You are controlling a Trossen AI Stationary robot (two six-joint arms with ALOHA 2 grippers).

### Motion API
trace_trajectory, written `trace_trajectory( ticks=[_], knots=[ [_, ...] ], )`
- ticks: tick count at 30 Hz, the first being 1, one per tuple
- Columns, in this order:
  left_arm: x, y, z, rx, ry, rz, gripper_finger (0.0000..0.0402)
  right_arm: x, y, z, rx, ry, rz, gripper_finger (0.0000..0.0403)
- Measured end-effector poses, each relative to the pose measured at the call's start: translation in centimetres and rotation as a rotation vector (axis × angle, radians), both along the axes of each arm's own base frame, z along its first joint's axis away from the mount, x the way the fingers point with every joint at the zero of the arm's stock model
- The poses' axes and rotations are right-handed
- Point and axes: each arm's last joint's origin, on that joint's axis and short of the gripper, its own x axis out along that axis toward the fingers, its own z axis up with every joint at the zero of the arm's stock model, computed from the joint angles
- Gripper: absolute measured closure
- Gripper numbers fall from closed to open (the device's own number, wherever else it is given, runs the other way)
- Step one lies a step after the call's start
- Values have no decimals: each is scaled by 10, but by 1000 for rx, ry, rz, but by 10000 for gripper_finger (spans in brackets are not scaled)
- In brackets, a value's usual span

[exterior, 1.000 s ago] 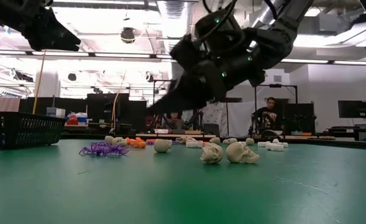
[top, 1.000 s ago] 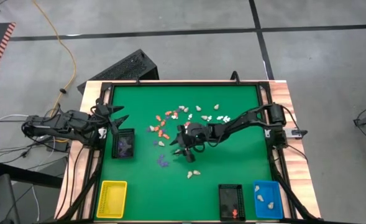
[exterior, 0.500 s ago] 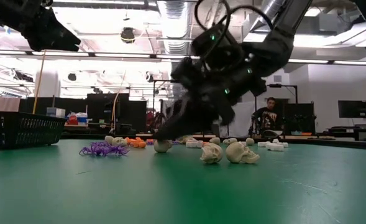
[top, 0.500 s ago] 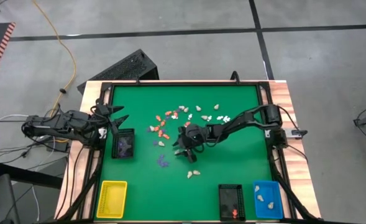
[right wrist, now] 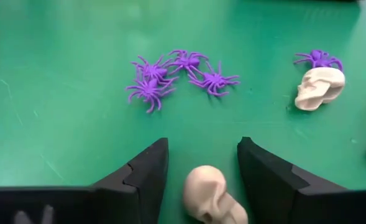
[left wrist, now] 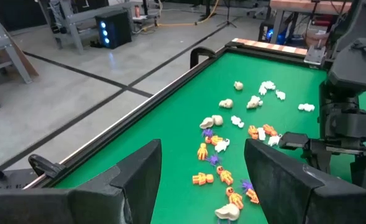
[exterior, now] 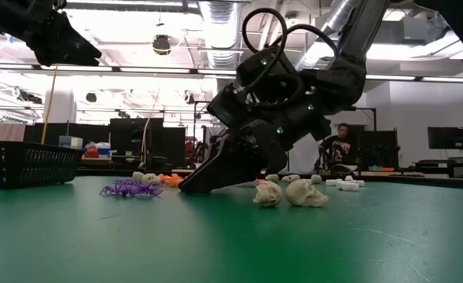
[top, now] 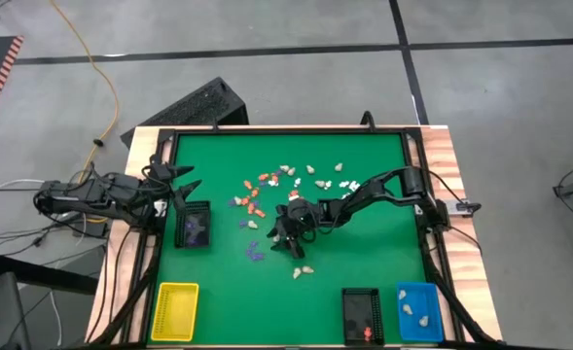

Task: Sort Halloween decoration
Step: Put the white skull toy into the blue basket

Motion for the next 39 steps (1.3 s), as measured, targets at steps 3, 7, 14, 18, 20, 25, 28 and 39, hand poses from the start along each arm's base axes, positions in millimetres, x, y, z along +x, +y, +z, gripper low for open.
trace_trajectory(
  ticks=[3, 7, 14, 18, 20, 25, 28, 39],
  knots=[
    [0, 0, 0, 0, 0, 0, 181, 0, -2, 0, 2, 3, -7, 214],
    [0, 0, 0, 0, 1, 0, 181, -1, -4, -1, 5, 16, -14, 252],
    [0, 0, 0, 0, 3, 0, 181, -1, -4, -3, 16, 26, -24, 310],
    [0, 0, 0, 0, 3, 0, 181, -1, -4, 0, 36, 25, -37, 310],
    [0, 0, 0, 0, 3, 0, 181, -1, -4, 3, 42, 17, -46, 310],
    [0, 0, 0, 3, 5, -1, 181, -5, -4, 26, 42, -5, -52, 307],
    [0, 0, 0, 3, 6, -1, 181, -9, -5, 50, 33, -33, -51, 307],
    [0, 0, -1, 2, 12, -9, 181, -62, 23, 134, 79, 116, -24, 306]
  ],
)
